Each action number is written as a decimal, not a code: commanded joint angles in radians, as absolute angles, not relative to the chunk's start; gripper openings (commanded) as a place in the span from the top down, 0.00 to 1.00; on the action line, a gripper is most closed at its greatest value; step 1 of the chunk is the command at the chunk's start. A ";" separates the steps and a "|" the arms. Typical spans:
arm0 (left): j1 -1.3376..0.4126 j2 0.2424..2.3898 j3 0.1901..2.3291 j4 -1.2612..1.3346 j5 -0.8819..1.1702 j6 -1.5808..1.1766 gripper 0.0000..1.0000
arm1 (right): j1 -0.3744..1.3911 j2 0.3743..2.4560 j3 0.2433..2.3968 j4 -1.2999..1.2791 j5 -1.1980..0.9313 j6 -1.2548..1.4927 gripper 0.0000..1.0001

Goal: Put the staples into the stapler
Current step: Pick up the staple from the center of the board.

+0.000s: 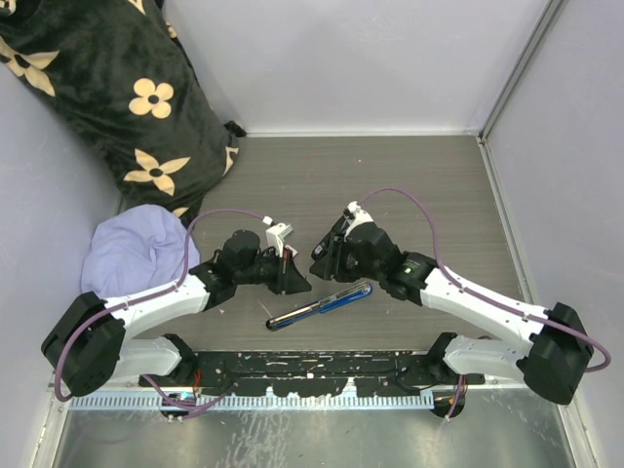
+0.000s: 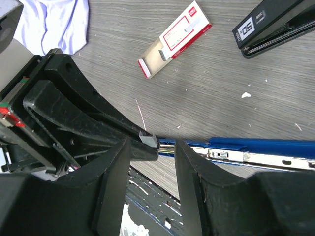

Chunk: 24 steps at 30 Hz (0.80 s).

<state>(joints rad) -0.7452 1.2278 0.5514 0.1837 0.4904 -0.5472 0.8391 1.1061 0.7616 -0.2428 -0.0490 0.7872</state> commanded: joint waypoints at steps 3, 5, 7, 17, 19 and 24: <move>-0.737 1.231 0.578 0.245 0.583 -0.581 0.92 | 0.933 1.185 0.883 -0.279 0.106 0.822 0.54; -0.737 1.230 0.580 0.244 0.586 -0.583 0.92 | 0.951 1.198 0.894 -0.286 0.130 0.822 0.54; -0.737 1.225 0.579 0.244 0.586 -0.583 0.92 | 0.956 1.212 0.904 -0.298 0.142 0.819 0.54; -0.728 1.210 0.580 0.232 0.573 -0.590 0.92 | 0.981 1.255 0.928 -0.334 0.149 0.819 0.61; -0.726 1.210 0.580 0.233 0.574 -0.595 0.92 | 0.985 1.252 0.926 -0.337 0.149 0.821 0.62; -0.725 1.207 0.581 0.235 0.572 -0.599 0.92 | 0.987 1.248 0.921 -0.337 0.153 0.827 0.68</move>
